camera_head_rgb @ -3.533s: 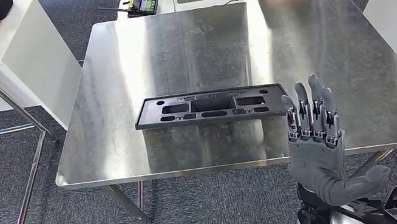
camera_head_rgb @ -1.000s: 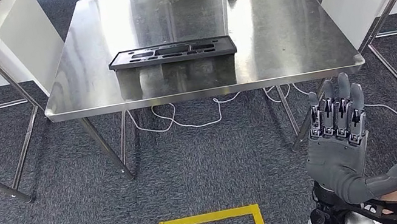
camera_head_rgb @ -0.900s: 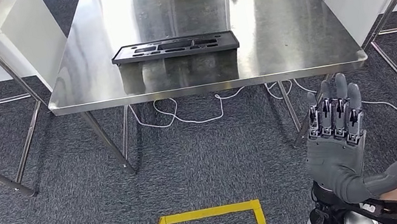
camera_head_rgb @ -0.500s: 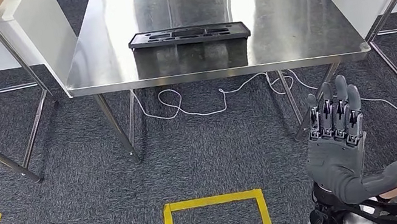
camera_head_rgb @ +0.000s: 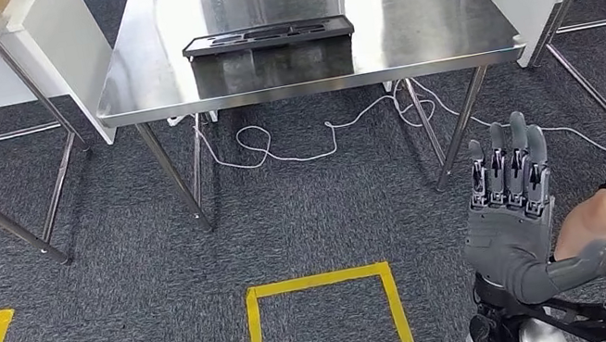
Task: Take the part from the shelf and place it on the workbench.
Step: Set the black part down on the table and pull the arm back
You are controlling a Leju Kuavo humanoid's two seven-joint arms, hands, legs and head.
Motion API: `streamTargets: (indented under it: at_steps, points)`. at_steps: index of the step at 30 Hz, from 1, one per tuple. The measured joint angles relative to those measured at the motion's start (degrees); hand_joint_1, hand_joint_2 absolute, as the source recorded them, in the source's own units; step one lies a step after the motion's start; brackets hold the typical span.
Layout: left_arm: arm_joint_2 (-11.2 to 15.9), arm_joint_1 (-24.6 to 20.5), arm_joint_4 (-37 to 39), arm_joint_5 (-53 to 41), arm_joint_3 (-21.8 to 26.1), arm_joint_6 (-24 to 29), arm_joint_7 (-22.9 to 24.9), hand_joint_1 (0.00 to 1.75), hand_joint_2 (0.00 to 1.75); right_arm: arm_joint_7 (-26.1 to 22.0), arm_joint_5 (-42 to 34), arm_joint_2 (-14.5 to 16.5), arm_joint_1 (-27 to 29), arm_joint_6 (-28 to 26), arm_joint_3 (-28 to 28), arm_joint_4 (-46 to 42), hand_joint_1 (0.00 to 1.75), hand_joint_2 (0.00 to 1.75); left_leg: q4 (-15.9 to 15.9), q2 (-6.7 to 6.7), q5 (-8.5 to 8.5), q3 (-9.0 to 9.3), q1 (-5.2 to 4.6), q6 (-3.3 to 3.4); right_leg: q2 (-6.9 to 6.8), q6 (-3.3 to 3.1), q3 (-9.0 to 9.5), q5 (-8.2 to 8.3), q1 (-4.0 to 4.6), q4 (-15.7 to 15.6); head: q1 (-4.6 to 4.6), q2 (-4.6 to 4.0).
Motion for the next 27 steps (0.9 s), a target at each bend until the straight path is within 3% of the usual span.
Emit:
streamTargets:
  at_steps: [1,2,3,5,6,7,9,11,12,13,15,16,18,20,22,23,25,26,27]
  points:
    - [0.0,0.02,0.0,0.04,0.0,0.02,-0.02,0.0,0.0,0.01,-0.04,-0.01,0.01,-0.13,0.0,0.15,0.0,0.0,3.35,0.01,-1.08,-0.22,0.1,-0.28,-0.04,0.12,-0.94,0.82,0.01,0.08,-0.03,0.0]
    - [0.0,0.04,0.0,0.07,-0.01,0.03,-0.03,0.0,0.0,0.01,-0.09,-0.02,0.02,-0.23,0.0,0.31,0.0,0.0,5.04,0.02,-0.76,0.38,0.26,-0.49,-0.07,0.31,-1.91,1.6,-0.01,0.22,-0.04,0.0]
    - [0.01,0.04,0.0,0.11,-0.01,0.03,-0.03,0.0,0.0,0.01,-0.13,-0.03,0.03,-0.29,0.0,0.45,0.0,0.0,4.6,0.04,0.47,2.11,0.47,-0.63,-0.09,0.57,-2.94,2.27,-0.06,0.41,-0.05,0.0]
    - [0.02,-0.02,0.0,0.14,-0.01,0.04,-0.06,0.0,0.0,0.01,-0.16,-0.04,0.02,-0.41,0.0,0.66,0.0,0.0,-1.7,0.04,2.2,8.24,0.86,-0.74,-0.1,1.19,-4.66,3.31,-0.18,1.01,-0.09,0.0]
    - [0.02,-0.09,0.0,0.15,-0.01,0.04,-0.08,0.0,0.0,0.01,-0.2,-0.04,-0.01,-0.51,-0.01,0.71,0.0,0.0,-6.06,-0.04,1.77,11.49,0.89,-0.58,-0.11,1.59,-5.35,3.74,-0.11,1.39,-0.08,0.01]
    - [0.02,-0.15,0.0,0.16,-0.01,0.04,-0.1,0.0,0.0,0.02,-0.25,-0.04,-0.03,-0.61,-0.01,0.74,0.0,0.0,-9.37,-0.11,0.96,13.62,0.81,-0.32,-0.16,2.05,-5.82,4.2,0.01,1.67,-0.06,0.01]
    - [0.02,-0.21,0.0,0.19,-0.01,0.05,-0.13,0.0,0.0,0.06,-0.33,-0.05,-0.07,-0.78,-0.02,0.76,0.0,0.0,-12.34,-0.22,0.08,14.82,0.25,0.79,-0.26,3.07,-6.32,5.26,0.28,1.72,0.01,0.01]
    - [-0.03,-0.16,0.01,0.23,-0.01,0.06,-0.15,0.0,0.0,0.13,-0.39,-0.08,-0.07,-0.88,-0.02,0.82,0.0,0.0,-12.64,0.02,1.3,13.79,-0.01,2.36,-0.2,3.72,-6.88,5.34,0.29,1.98,0.0,0.0]
    - [-0.07,-0.15,0.01,0.28,-0.01,0.06,-0.18,0.0,0.0,0.2,-0.44,-0.1,-0.06,-1.02,-0.02,0.87,0.0,0.0,-12.85,0.18,2.12,13.14,-0.05,3.1,-0.1,3.58,-7.57,3.92,0.24,3.21,0.11,0.0]
    - [-0.1,-0.17,0.01,0.33,-0.01,0.06,-0.22,0.0,0.0,0.28,-0.5,-0.14,-0.06,-1.2,-0.02,0.95,0.0,0.0,-13.01,0.34,2.98,12.27,-0.02,3.63,0.01,3.25,-8.53,1.47,0.16,5.61,0.24,0.0]
    - [-0.11,-0.18,0.0,0.45,-0.01,0.06,-0.3,0.0,0.0,0.52,-0.66,-0.28,-0.05,-1.67,-0.02,1.21,0.0,0.0,-12.99,0.53,4.55,10.46,-0.13,4.01,0.17,2.79,-10.35,-4.09,0.06,12.67,0.53,0.0]
    - [-0.11,-0.16,0.0,0.49,-0.01,0.07,-0.32,0.0,0.0,0.59,-0.75,-0.4,-0.04,-1.85,-0.02,1.39,0.0,0.0,-12.94,0.61,5.39,9.46,-0.15,3.97,0.22,3.11,-10.64,-5.51,0.04,16.01,0.55,0.0]
    - [-0.11,-0.13,0.0,0.5,-0.02,0.11,-0.34,0.0,0.0,0.64,-0.96,-0.62,-0.02,-2.01,-0.02,1.75,0.0,0.0,-12.81,0.74,7.15,7.39,-0.18,3.78,0.29,4.5,-8.79,-4.64,0.05,18.3,0.58,0.0]
    - [-0.13,-0.14,0.0,0.51,-0.04,0.17,-0.35,0.0,0.0,0.63,-1.1,-0.77,-0.05,-2.05,-0.03,1.96,0.0,0.0,-12.7,0.77,8.77,5.5,-0.21,3.39,0.33,5.28,-3.03,-2.64,0.06,12.68,0.58,0.0]
    - [-0.15,-0.17,0.0,0.52,-0.09,0.23,-0.37,0.0,0.0,0.62,-1.27,-0.87,-0.17,-2.13,-0.03,2.02,0.0,0.0,-12.72,0.72,10.17,4.53,-0.34,2.76,0.41,4.41,3.44,-3.71,0.49,3.58,0.52,0.0]
    - [-0.15,-0.18,0.0,0.52,-0.15,0.25,-0.36,0.0,0.0,0.62,-1.36,-0.92,-0.26,-2.23,-0.03,2.03,0.0,0.0,-12.83,0.72,10.83,4.39,-0.37,2.41,0.46,3.71,5.08,-4.52,0.78,0.66,0.48,0.0]
    - [-0.15,-0.12,0.01,0.52,-0.28,0.31,-0.31,0.0,0.0,0.74,-1.54,-0.99,-0.41,-2.6,-0.04,2.13,0.0,0.0,-13.39,0.74,12.14,4.32,-0.3,1.63,0.47,2.38,4.97,-4.43,0.97,-0.75,0.32,0.0]
    - [-0.15,-0.07,0.01,0.52,-0.34,0.36,-0.26,0.0,0.0,0.87,-1.6,-1.01,-0.51,-2.78,-0.04,2.21,0.0,0.0,-13.3,0.67,11.95,4.04,-0.17,1.31,0.36,1.83,4.52,-3.81,0.71,-0.78,0.29,0.0]
    - [-0.14,-0.01,0.01,0.51,-0.37,0.4,-0.21,0.0,0.0,1.05,-1.68,-1.0,-0.57,-2.97,-0.04,2.29,0.0,0.0,-12.44,0.56,10.48,3.57,-0.05,1.02,0.24,1.12,3.92,-3.06,0.41,-0.8,0.18,0.0]
